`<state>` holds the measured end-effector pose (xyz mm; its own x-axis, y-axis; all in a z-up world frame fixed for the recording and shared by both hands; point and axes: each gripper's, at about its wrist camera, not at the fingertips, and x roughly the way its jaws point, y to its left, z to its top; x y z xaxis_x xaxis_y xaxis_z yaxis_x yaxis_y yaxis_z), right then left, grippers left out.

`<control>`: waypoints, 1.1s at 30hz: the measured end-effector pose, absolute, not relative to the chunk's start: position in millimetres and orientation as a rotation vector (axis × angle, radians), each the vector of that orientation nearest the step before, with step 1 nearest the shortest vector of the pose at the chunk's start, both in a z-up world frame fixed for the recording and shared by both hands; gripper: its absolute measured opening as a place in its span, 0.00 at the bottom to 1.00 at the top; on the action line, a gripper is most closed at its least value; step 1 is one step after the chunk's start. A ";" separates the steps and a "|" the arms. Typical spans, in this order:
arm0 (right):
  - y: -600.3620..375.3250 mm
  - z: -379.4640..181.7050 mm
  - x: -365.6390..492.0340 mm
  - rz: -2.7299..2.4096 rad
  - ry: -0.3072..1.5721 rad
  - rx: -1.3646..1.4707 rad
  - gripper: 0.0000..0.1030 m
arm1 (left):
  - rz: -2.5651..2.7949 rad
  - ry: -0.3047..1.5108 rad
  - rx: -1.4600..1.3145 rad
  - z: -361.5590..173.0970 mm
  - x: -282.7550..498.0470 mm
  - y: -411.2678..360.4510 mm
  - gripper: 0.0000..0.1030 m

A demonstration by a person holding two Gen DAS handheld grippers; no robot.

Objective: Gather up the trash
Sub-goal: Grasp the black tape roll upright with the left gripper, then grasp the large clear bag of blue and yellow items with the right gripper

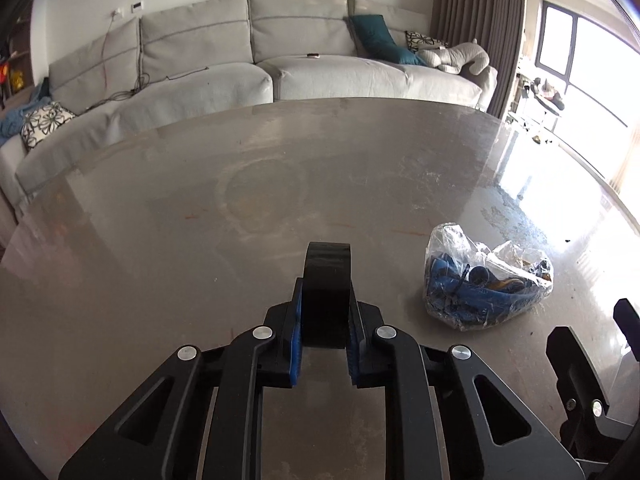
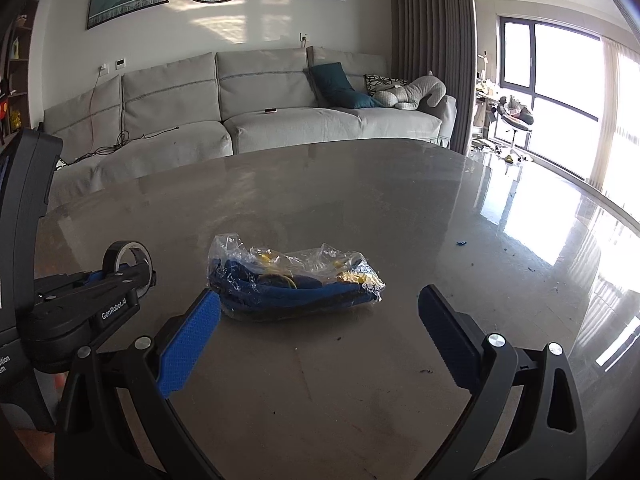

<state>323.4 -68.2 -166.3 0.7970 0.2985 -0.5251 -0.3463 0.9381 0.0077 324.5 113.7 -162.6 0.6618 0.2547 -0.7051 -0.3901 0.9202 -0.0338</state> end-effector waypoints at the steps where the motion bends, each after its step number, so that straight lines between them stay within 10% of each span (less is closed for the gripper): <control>1: -66.4 -167.1 324.6 0.350 0.556 -0.091 0.96 | 0.363 0.760 -0.186 -161.0 323.2 113.3 0.16; 33: -6.4 -204.8 380.6 0.428 0.892 -0.144 0.95 | 0.368 0.734 -0.163 -146.5 331.8 126.6 0.16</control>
<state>380.6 -6.4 -204.8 0.5498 0.3014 -0.7790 -0.4194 0.9062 0.0546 331.8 126.6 -146.5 0.6819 0.2702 -0.6797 -0.3831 0.9235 -0.0172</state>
